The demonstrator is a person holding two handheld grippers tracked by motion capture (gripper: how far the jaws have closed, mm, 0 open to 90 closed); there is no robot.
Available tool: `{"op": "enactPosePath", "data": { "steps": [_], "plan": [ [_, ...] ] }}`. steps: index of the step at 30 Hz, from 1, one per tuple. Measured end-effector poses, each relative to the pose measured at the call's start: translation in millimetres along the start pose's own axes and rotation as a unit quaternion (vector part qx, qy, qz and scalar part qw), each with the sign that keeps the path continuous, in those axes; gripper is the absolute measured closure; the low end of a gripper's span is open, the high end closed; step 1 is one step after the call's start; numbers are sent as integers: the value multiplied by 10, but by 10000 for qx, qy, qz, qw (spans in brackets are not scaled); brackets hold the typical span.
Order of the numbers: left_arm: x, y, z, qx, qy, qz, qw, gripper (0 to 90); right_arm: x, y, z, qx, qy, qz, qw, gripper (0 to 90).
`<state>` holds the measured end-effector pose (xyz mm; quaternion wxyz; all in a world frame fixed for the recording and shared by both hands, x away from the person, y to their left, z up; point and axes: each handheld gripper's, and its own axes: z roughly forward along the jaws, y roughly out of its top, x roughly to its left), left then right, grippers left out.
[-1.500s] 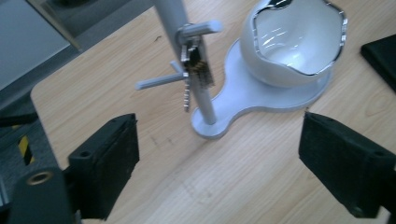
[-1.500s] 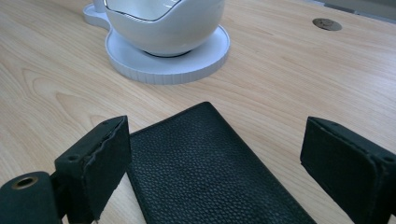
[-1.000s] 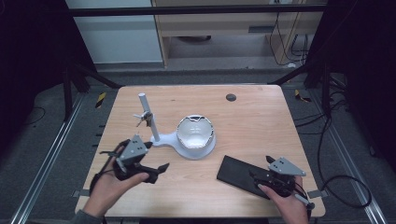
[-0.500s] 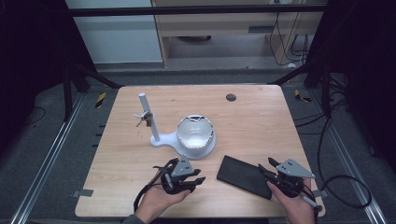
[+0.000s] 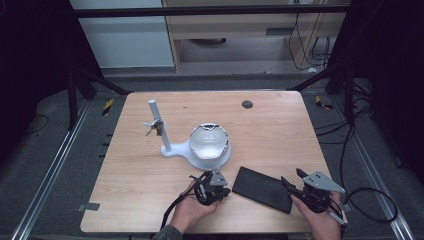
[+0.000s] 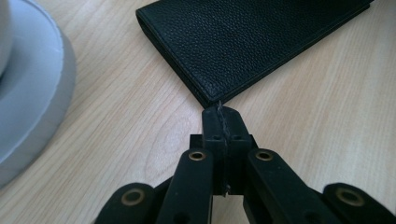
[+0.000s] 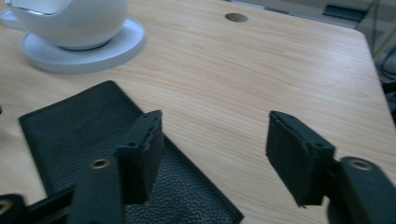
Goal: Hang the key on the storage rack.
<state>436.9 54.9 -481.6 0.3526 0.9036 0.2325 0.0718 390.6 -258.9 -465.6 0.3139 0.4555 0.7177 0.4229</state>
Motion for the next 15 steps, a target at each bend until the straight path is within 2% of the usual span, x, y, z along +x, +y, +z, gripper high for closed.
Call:
{"op": "enactPosePath", "data": {
  "steps": [7, 10, 15],
  "plan": [
    [31, 19, 56, 174, -57, -23, 9998, 900, -33, -7, 11, -9, -107, 102, 9999, 287],
    [36, 47, 74, 295, -74, 49, 9995, 900, -38, 2, 2, -41, -122, 153, 9998, 277],
    [55, 49, 89, 414, -64, 19, 9991, 900, -44, 4, -11, -57, -116, 191, 9997, 271]
  ]
}}
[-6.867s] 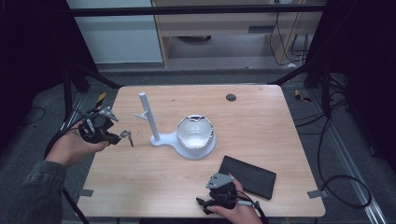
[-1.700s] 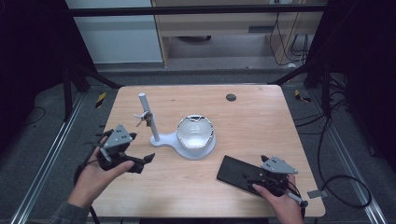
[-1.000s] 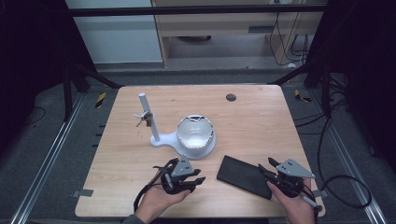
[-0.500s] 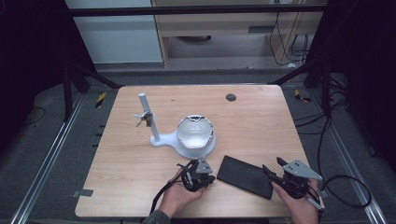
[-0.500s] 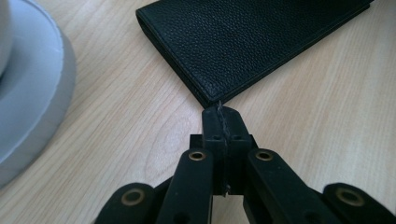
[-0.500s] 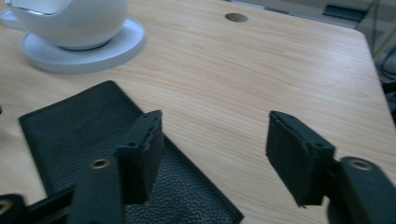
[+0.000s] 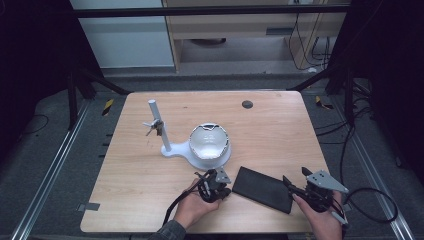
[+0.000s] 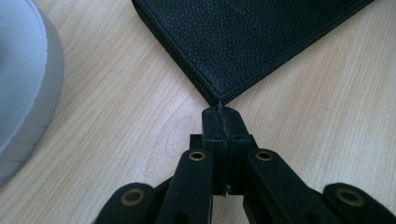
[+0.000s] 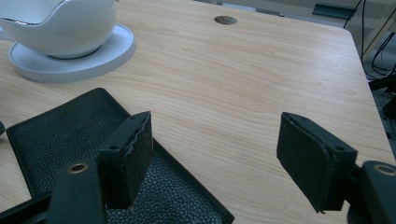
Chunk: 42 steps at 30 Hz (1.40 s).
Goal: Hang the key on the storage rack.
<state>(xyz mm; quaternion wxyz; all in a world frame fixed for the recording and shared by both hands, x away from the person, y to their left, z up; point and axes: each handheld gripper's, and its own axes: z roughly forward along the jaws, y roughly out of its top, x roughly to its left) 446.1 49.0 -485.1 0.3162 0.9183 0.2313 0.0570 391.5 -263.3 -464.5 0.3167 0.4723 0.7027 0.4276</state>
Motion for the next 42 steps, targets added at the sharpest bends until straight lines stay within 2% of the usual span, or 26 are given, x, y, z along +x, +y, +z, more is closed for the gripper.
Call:
{"op": "enactPosePath", "data": {
  "steps": [11, 16, 20, 21, 22, 23, 28, 33, 37, 38, 41, 42],
  "plan": [
    [6, 67, 45, 158, -105, 49, 9998, 900, -12, 11, -19, -74, -3, 27, 10000, 268],
    [-6, 74, 50, 92, -104, 51, 9999, 900, -7, 20, -37, -117, 12, 22, 9999, 266],
    [-5, 65, 17, -77, -101, 12, 9999, 900, 25, 25, -51, -79, 117, -12, 9999, 237],
    [-5, 63, 10, -134, -112, -7, 9998, 900, 54, 17, -47, -25, 172, -112, 9998, 213],
    [-1, 63, 2, -167, -119, 3, 9998, 900, 54, 17, -47, -25, 172, -112, 9998, 213],
    [2, 65, -5, -224, -124, -17, 9997, 900, 104, 10, -44, 61, 248, -241, 9994, 192],
    [22, 100, -25, -334, -119, 1, 9994, 900, 194, -10, -52, 171, 375, -414, 9983, 170],
    [22, 129, -48, -456, -148, 13, 9989, 900, 213, -40, -84, 226, 425, -482, 9977, 167],
    [39, 150, -58, -580, -171, -70, 9981, 900, 227, -57, -100, 276, 494, -521, 9970, 146],
    [44, 163, -66, -590, -190, -58, 9981, 900, 261, -74, -93, 382, 566, -607, 9958, 112],
    [45, 198, -73, -651, -173, -51, 9977, 900, 288, -89, -79, 446, 581, -737, 9946, 104],
    [46, 207, -73, -647, -180, -44, 9977, 900, 330, -100, -46, 536, 627, -933, 9922, 90]
  ]
}}
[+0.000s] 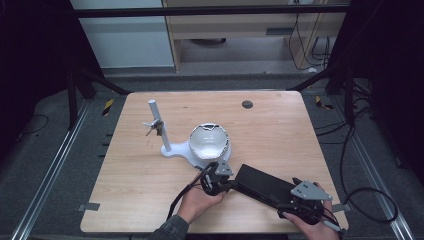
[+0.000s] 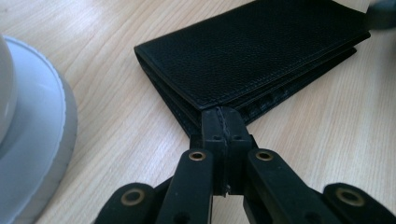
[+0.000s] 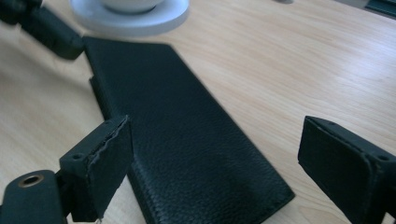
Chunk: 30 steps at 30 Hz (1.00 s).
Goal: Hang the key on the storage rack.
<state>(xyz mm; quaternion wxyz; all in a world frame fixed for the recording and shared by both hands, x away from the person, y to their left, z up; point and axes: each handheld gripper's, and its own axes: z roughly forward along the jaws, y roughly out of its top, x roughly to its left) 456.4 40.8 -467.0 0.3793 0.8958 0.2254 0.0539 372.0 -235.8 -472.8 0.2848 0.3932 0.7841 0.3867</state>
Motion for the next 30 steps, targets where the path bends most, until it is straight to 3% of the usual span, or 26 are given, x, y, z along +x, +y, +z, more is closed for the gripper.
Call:
{"op": "enactPosePath", "data": {
  "steps": [2, 5, 7, 9, 14, 15, 16, 21, 28, 30],
  "plan": [
    [2, 22, 4, -15, 6, 16, 10000, 899, 19, 5, 19, 42, 32, -57, 10000, 89],
    [16, 60, 8, -67, 12, 7, 10000, 900, 122, 33, 110, 348, 132, -413, 9985, 94],
    [24, 70, 12, -79, 14, -9, 10000, 900, 145, 39, 136, 408, 138, -535, 9976, 102],
    [39, 82, 18, -96, 0, -25, 10000, 900, 202, 67, 197, 606, 115, -834, 9946, 122],
    [73, 118, 32, -101, -2, -40, 9999, 900, 226, 130, 270, 884, 102, -1113, 9898, 146],
    [78, 127, 34, -107, 5, -38, 9999, 900, 216, 164, 312, 1010, 45, -1279, 9866, 169],
    [85, 135, 37, -115, 2, -48, 9999, 900, 216, 164, 312, 1010, 45, -1279, 9866, 169],
    [119, 199, 57, -197, -49, -128, 9997, 900, 234, 269, 436, 1319, 49, -1458, 9805, 209],
    [123, 274, 65, -241, -66, -109, 9996, 900, 250, 345, 499, 1502, -53, -1502, 9772, 278],
    [129, 294, 73, -258, -78, -126, 9996, 900, 257, 362, 533, 1587, -56, -1552, 9750, 332]
  ]
}}
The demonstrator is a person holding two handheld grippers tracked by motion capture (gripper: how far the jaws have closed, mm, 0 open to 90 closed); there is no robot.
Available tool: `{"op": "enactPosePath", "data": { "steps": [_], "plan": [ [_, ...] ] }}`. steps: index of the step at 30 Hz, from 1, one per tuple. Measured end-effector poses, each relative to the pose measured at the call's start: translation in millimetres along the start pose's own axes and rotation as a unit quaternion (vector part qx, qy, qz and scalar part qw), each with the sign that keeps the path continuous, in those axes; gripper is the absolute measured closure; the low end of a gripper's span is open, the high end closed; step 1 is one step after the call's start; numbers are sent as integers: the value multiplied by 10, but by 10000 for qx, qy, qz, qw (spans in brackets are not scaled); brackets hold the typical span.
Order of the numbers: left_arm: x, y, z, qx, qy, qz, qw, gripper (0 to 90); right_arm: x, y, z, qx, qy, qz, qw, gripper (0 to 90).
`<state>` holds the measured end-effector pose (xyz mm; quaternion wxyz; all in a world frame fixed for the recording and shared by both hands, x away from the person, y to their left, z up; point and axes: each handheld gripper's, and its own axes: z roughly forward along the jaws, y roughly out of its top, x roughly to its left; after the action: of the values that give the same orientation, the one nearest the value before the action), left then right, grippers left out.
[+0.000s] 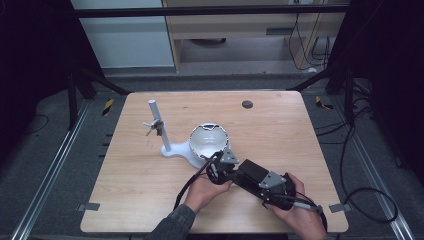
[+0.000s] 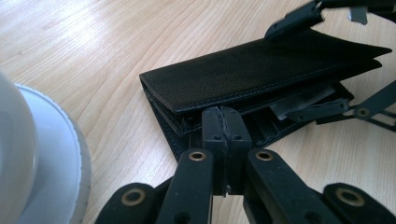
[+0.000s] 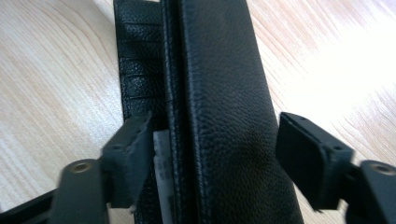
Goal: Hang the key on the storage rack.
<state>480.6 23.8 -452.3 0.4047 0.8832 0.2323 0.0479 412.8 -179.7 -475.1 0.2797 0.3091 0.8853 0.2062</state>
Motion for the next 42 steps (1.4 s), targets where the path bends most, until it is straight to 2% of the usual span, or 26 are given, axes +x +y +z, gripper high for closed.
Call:
{"op": "enactPosePath", "data": {
  "steps": [2, 3, 4, 7, 10, 11, 14, 19, 20, 22, 26, 27, 29, 33, 35, 37, 40, 42],
  "plan": [
    [4, 16, 7, -1, -6, -10, 10000, 900, 7, 21, 10, 46, -69, -34, 10000, 373],
    [1, 23, 13, -24, -18, -41, 10000, 900, 5, 42, 16, 59, -157, -94, 9998, 441],
    [1, 23, 13, -24, -18, -41, 10000, 900, 5, 42, 16, 59, -157, -94, 9998, 441],
    [12, 35, 8, -89, -51, -104, 9999, 900, -11, 66, 17, 89, -252, -171, 9995, 523],
    [17, 35, -25, -76, -14, -140, 9999, 895, -4, 84, -7, 37, -434, -429, 9981, 660],
    [8, 24, -59, -84, 31, -134, 9999, 860, -26, 91, -48, -23, -546, -468, 9974, 737],
    [-4, 7, -108, -115, 95, -105, 9998, 821, -74, 90, -82, -104, -608, -498, 9969, 778],
    [-12, -27, -200, -119, 249, -75, 9996, 735, -140, 79, -117, -186, -641, -535, 9963, 800],
    [0, -40, -225, -151, 330, -81, 9993, 680, -160, 72, -147, -244, -638, -520, 9963, 801],
    [7, -44, -234, -176, 359, -90, 9992, 657, -169, 68, -166, -275, -623, -500, 9964, 802],
    [35, -44, -268, -242, 440, -80, 9987, 527, -210, 42, -266, -513, -714, -413, 9953, 803],
    [33, -38, -267, -270, 433, -81, 9987, 527, -210, 42, -266, -513, -714, -413, 9953, 803],
    [30, -14, -273, -317, 430, -83, 9985, 438, -235, 34, -315, -646, -739, -416, 9943, 804],
    [42, 46, -280, -403, 377, -59, 9985, 328, -258, 30, -410, -854, -781, -360, 9926, 804],
    [63, 91, -273, -477, 278, -143, 9984, 289, -275, 42, -496, -1087, -802, -317, 9903, 804],
    [69, 108, -269, -479, 245, -139, 9985, 282, -277, 47, -514, -1135, -797, -290, 9899, 804],
    [82, 153, -253, -507, 249, -139, 9983, 252, -298, 78, -597, -1323, -862, -283, 9870, 804],
    [96, 180, -246, -496, 196, -160, 9984, 243, -303, 86, -618, -1364, -866, -264, 9865, 805]
  ]
}}
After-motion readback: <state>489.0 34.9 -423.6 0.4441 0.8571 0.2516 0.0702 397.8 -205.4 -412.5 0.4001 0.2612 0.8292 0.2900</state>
